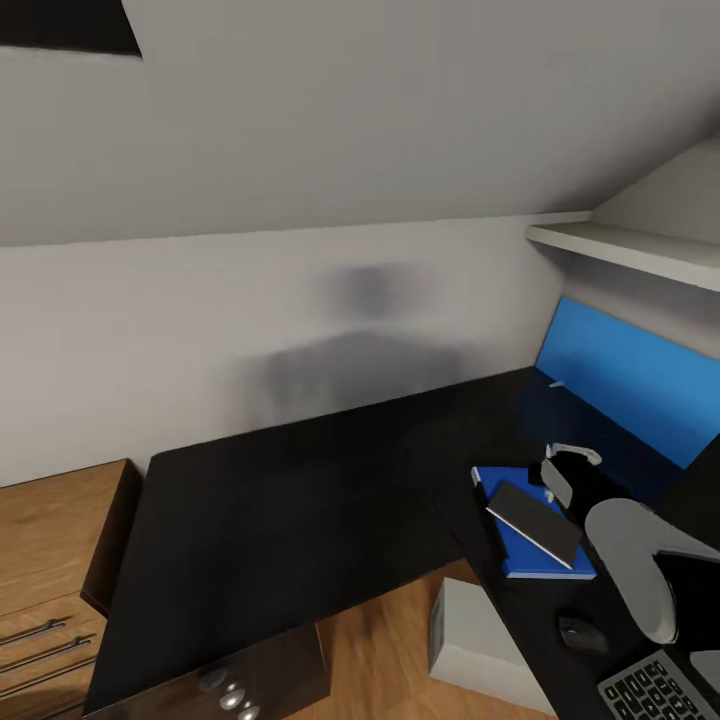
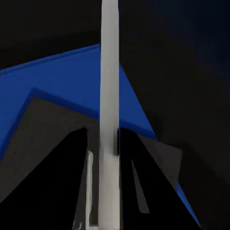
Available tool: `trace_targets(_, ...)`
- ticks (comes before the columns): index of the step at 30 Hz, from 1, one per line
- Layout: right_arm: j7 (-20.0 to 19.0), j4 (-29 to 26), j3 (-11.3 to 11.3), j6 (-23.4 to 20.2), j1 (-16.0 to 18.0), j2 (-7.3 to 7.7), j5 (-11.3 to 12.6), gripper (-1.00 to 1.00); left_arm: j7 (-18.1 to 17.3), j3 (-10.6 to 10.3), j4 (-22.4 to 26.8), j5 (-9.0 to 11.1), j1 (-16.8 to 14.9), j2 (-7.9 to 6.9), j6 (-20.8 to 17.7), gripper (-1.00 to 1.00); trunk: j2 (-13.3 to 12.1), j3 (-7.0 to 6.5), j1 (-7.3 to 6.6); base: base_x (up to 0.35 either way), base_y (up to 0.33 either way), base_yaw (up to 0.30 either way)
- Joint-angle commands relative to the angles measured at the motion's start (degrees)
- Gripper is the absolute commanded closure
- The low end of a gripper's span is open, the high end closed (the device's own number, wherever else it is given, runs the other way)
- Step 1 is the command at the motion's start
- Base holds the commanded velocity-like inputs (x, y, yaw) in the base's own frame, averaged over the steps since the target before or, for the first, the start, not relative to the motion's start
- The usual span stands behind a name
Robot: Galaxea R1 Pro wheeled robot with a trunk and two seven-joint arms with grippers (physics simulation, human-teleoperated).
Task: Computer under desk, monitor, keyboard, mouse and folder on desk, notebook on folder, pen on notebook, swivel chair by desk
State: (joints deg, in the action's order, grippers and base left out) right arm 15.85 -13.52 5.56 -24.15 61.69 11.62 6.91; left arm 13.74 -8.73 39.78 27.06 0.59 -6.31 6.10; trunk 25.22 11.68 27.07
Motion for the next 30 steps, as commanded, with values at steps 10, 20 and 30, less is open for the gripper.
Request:
trace_targets(10, -4.95, 8.87, 0.18, 6.15, -0.07, -1.64, 0.57, 1.00, 0.53, -0.41, 0.39, 0.72, 0.01, -0.02, 0.32, -1.00, 0.10, 0.09, 0.03, 0.000, 0.000, 0.000)
trace_targets(20, -5.00, 10.08, 0.16, 7.18, -0.17, -1.46, 0.31, 1.00, 0.59, -0.41, 0.40, 0.72, 0.02, -0.01, 0.32, -1.00, 0.10, 0.09, 0.03, 0.000, 0.000, 0.000)
trace_targets(30, -3.56, 10.14, 0.03, 7.93, -0.17, -0.76, 0.13, 1.00, 0.52, -0.41, 0.46, 0.72, 0.02, -0.01, 0.32, -1.00, 0.10, 0.09, 0.03, 0.000, 0.000, 0.000)
